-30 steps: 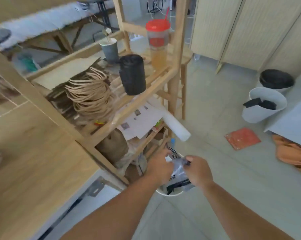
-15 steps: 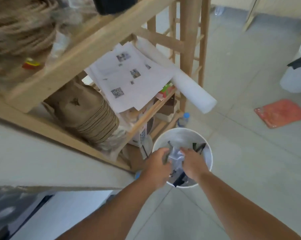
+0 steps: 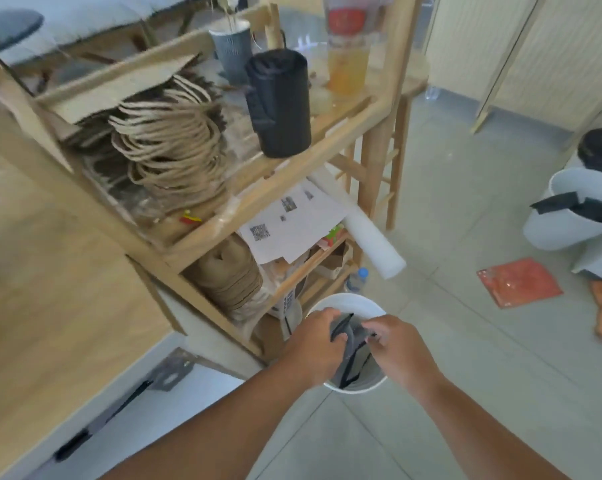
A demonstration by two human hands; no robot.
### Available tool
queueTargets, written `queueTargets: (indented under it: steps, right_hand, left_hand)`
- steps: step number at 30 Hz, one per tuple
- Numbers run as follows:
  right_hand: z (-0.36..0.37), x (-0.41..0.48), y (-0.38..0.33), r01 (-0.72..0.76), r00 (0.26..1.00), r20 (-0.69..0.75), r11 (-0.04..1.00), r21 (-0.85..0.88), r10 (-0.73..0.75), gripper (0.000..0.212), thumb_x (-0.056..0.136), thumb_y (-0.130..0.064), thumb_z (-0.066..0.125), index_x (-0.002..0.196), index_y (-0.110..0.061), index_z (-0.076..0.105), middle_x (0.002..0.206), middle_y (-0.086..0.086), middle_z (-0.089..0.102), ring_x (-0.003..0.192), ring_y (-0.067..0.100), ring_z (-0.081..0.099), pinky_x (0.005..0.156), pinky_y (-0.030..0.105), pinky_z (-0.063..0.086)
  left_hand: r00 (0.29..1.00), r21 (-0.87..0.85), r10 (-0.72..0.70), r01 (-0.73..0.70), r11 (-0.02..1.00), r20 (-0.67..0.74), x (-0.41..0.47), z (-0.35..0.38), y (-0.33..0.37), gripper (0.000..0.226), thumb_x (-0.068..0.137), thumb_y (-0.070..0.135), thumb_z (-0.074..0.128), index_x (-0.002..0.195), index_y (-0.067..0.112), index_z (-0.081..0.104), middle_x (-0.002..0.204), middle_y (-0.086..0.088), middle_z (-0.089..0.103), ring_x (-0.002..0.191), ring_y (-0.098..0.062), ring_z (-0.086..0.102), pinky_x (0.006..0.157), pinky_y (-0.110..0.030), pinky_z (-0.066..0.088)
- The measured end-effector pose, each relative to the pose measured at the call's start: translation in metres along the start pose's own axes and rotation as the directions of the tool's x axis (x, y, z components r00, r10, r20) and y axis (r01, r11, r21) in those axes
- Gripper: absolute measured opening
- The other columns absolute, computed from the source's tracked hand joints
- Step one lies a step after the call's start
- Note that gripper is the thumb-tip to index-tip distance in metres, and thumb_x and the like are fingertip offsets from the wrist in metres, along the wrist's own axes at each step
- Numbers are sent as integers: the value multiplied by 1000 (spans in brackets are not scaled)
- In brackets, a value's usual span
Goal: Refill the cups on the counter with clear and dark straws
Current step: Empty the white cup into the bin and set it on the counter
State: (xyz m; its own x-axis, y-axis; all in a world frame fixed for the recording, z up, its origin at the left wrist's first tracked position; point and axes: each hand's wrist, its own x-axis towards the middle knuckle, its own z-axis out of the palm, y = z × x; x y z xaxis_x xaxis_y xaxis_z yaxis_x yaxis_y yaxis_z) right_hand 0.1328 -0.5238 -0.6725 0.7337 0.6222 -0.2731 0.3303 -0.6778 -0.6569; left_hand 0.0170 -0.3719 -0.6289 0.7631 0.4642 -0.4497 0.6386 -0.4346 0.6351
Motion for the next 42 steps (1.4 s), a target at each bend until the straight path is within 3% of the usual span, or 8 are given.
queueTargets:
  steps: [7, 13, 17, 21, 26, 30, 35, 42]
  right_hand:
    - [-127, -105, -156, 148, 988, 28, 987, 66, -150, 24, 91, -11, 75, 91, -35, 79, 96, -15, 80, 93, 7, 76, 87, 35, 60]
    - [-168, -175, -321, 421, 903, 54, 904, 72, -425, 10, 80, -42, 62, 79, -46, 71, 85, -21, 76, 77, -1, 68, 69, 12, 50]
    - [-146, -186, -403, 517, 836, 151, 849, 106, -527, 15, 88, -33, 76, 99, -43, 72, 85, -14, 72, 77, 2, 67, 68, 14, 51]
    - [-114, -191, -465, 562, 775, 292, 822, 88, -561, 76, 78, -62, 83, 146, -41, 56, 130, -24, 64, 116, -2, 63, 99, 31, 58]
    - [-71, -199, -514, 635, 704, 425, 772, -19, -569, 135, 44, -101, 72, 160, -45, 30, 161, -18, 45, 140, 6, 51, 112, 46, 53]
    - [-40, -206, -531, 724, 656, 418, 681, -113, -628, 109, 41, -103, 70, 138, -75, 28, 144, -38, 50, 127, 1, 56, 99, 36, 53]
    - [-12, -205, -535, 674, 608, 465, 728, 126, -644, 108, 55, -59, 99, 146, -57, 41, 131, -40, 58, 116, -27, 50, 92, 10, 42]
    - [23, -201, -539, 583, 654, 437, 779, 229, -618, 111, 52, -42, 105, 144, -55, 45, 137, -31, 57, 128, -8, 56, 108, 28, 52]
  left_hand:
    - [979, 82, 202, -202, 976, 5, -148, -126, 100, 37, 102, 35, 53, 138, 30, 54, 136, 2, 61, 124, -21, 57, 101, -32, 44]
    - [926, 212, 320, -278, 937, -199, -272, -254, 124, 30, 97, 33, 53, 125, 23, 60, 115, -2, 67, 101, -22, 64, 84, -32, 50]
    - [862, 382, 365, -224, 897, -352, -336, -338, 94, 36, 101, 25, 51, 136, 21, 54, 127, -6, 65, 112, -29, 64, 89, -30, 48]
    - [735, 442, 411, -169, 881, -539, -396, -412, 58, 36, 96, 21, 55, 132, 20, 59, 123, -3, 66, 103, -24, 64, 84, -29, 47]
    - [625, 371, 296, -11, 928, -722, -447, -485, -6, 35, 96, 34, 61, 130, 28, 55, 127, 6, 62, 106, -18, 61, 86, -31, 46]
    - [680, 267, 98, 148, 952, -727, -464, -500, -71, 56, 94, 52, 63, 140, 27, 47, 136, 3, 56, 121, -18, 57, 93, -32, 44]
    - [739, 144, -54, 202, 969, -671, -455, -477, -134, 51, 99, 46, 58, 142, 22, 46, 136, 2, 61, 120, -19, 60, 97, -34, 47]
    - [888, -127, -117, 67, 990, -444, -429, -444, -161, 41, 90, 15, 63, 129, 26, 62, 120, 9, 68, 113, -17, 64, 99, -32, 51]
